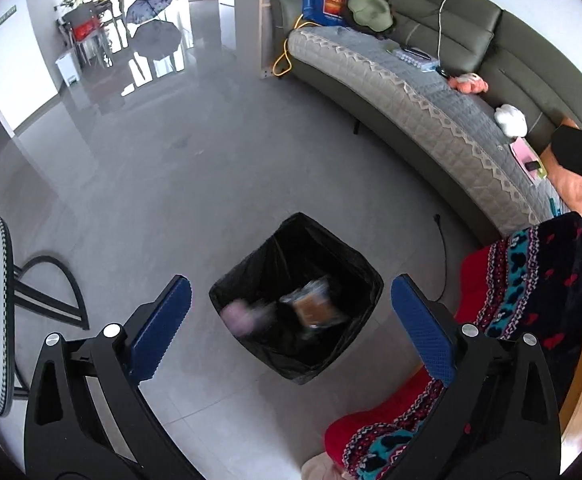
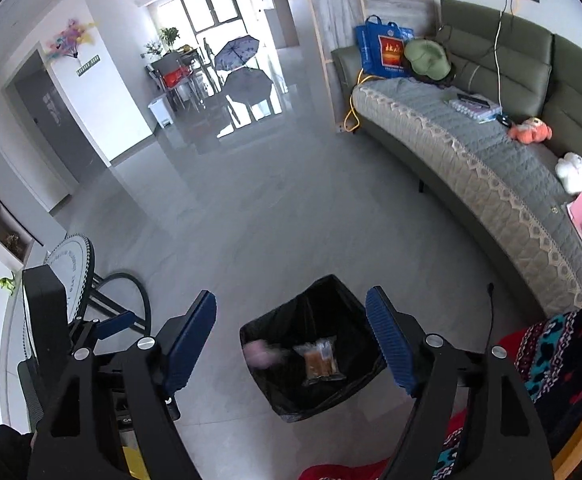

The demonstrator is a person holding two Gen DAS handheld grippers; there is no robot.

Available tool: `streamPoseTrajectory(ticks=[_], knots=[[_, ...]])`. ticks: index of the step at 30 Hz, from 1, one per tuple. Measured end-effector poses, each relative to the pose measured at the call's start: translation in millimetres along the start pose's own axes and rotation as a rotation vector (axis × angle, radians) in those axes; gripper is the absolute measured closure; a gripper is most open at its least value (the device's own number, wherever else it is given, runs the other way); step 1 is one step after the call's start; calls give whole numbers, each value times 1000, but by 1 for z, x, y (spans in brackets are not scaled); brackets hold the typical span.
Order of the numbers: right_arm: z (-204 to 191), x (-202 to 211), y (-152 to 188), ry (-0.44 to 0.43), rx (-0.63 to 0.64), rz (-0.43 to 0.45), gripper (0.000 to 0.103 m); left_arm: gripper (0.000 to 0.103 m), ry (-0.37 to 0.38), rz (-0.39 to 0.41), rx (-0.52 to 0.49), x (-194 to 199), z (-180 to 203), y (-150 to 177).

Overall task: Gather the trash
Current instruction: 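Carry both bags to the black bin and open both tools to drop them, then return to the table and grasp the clear plastic bag with the left tool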

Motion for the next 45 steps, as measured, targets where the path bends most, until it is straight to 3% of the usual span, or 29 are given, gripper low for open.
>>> streamPoseTrajectory(ticks=[11,19,30,45], knots=[[16,25,9,11,-32,20,25,6,23,12,-32,14,14,-1],[42,93,35,56,-116,82,25,6,56,45,-115,48,56,3],[91,205,111,193,-207,159,25,6,211,101,-311,117,190,41],[197,345,235,385,-398,225,25,6,448,39,-613,177,378,145]])
Point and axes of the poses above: each gripper's, at about its wrist camera, not at the fingertips, and x roughly against the way its jaws point, z to its right, y to its underside, the point moved 3 cm from there along -x, roughly the way its jaws point, and after that the axes turned 6 degrees about -y, right-handed, at the moved point
